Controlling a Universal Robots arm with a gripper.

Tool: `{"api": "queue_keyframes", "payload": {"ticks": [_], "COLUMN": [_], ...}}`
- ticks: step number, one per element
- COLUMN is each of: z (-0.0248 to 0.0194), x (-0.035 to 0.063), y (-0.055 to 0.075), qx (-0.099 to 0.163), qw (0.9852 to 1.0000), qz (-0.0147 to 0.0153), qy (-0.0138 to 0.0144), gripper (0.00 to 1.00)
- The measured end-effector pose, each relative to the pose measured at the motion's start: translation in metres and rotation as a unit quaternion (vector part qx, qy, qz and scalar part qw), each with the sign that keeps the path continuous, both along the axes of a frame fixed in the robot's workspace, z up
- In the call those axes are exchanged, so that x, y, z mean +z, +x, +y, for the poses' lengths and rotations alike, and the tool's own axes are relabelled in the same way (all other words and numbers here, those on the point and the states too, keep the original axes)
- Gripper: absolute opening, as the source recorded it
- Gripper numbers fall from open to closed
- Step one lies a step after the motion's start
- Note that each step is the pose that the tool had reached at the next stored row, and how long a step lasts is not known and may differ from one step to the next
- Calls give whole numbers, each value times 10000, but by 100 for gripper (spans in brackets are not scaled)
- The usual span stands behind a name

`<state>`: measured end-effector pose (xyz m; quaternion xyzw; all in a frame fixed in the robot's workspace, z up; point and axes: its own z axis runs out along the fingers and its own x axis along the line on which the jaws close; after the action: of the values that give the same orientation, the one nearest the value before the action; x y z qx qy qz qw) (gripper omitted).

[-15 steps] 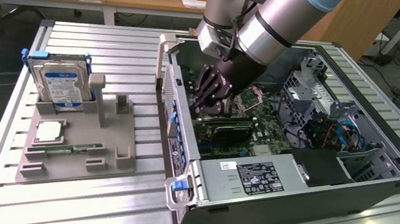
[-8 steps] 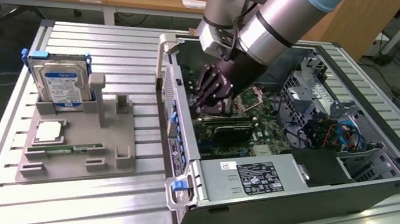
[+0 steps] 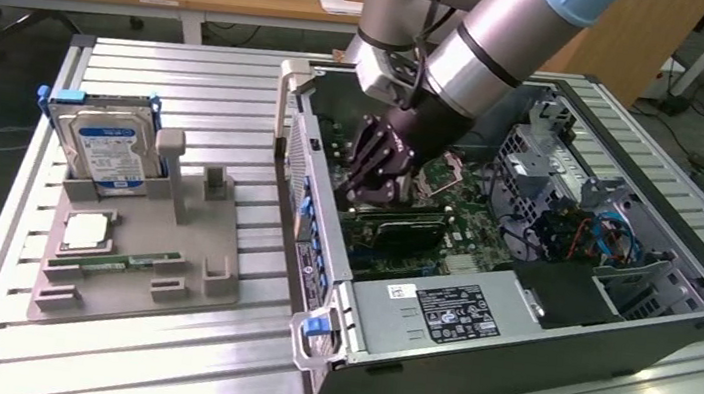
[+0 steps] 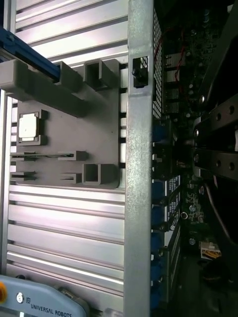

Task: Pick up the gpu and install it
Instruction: 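Press down on the gpu until it lock into place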

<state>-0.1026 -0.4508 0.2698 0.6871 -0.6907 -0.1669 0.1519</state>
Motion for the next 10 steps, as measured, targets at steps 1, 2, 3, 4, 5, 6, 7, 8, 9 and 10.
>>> {"api": "queue_keyframes", "payload": {"ticks": [1, 2, 3, 4, 5, 6, 7, 8, 9, 10], "z": [-5, -5, -6, -6, -6, -6, -7, -7, -7, -7], "x": [0, -3, -5, -8, -13, -20, -25, -31, -38, -46], "y": [-2, -4, -10, -15, -16, -18, -19, -19, -20, -21], "qx": [-1, -1, -1, 0, 2, 3, 4, 4, 5, 5], "qw": [10000, 10000, 10000, 10000, 10000, 10000, 10000, 10000, 10000, 10000], "qz": [5, 9, 13, 16, 19, 21, 25, 28, 30, 32], "qy": [-1, 0, -1, -1, 0, 0, -2, -3, -2, -2], "gripper": [10, 10, 10, 10, 10, 10, 10, 10, 10, 10]}}
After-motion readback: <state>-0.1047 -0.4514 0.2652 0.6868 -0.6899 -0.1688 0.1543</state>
